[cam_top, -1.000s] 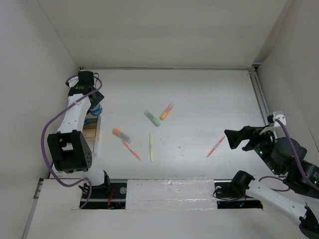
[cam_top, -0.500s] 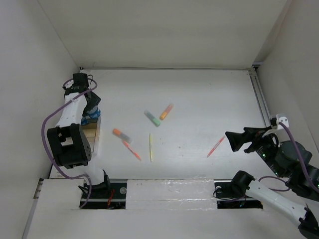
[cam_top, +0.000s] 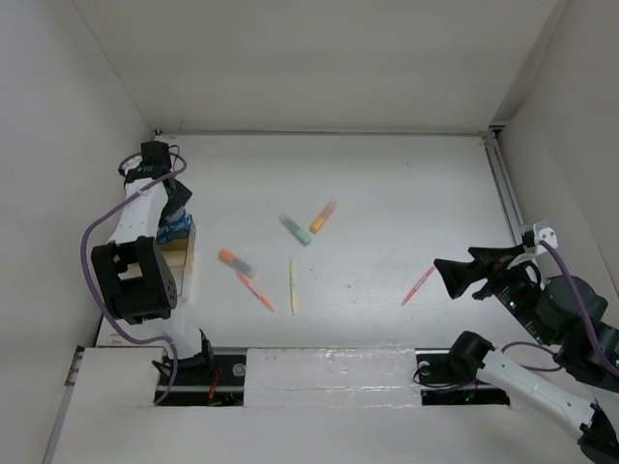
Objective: Sort the stationery into containers
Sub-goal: Place the stationery into the container
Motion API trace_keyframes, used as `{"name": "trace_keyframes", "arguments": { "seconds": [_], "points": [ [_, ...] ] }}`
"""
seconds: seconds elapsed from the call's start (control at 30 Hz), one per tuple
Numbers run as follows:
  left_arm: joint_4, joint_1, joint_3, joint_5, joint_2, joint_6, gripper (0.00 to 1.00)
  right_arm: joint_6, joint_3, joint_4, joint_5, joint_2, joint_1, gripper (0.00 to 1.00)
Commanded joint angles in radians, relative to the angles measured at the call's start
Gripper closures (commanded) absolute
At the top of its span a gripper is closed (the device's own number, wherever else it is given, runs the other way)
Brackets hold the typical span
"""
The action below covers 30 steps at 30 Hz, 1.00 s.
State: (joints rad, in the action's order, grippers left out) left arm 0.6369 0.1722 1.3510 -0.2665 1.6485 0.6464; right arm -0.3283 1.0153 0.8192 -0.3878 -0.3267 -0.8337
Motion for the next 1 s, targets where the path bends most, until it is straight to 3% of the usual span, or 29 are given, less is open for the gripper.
{"name": "trace_keyframes", "arguments": {
  "seconds": [0.0,0.97],
  "points": [
    [0.003,0.007,0.037,-0.031,0.013,0.021,1.0,0.015,0.0,-0.063,0.017,0.011,-0.018,0.0],
    [-0.006,0.007,-0.012,-0.085,0.004,0.03,1.0,0.015,0.0,-0.063,-0.002,0.029,-0.018,0.0]
  ]
}}
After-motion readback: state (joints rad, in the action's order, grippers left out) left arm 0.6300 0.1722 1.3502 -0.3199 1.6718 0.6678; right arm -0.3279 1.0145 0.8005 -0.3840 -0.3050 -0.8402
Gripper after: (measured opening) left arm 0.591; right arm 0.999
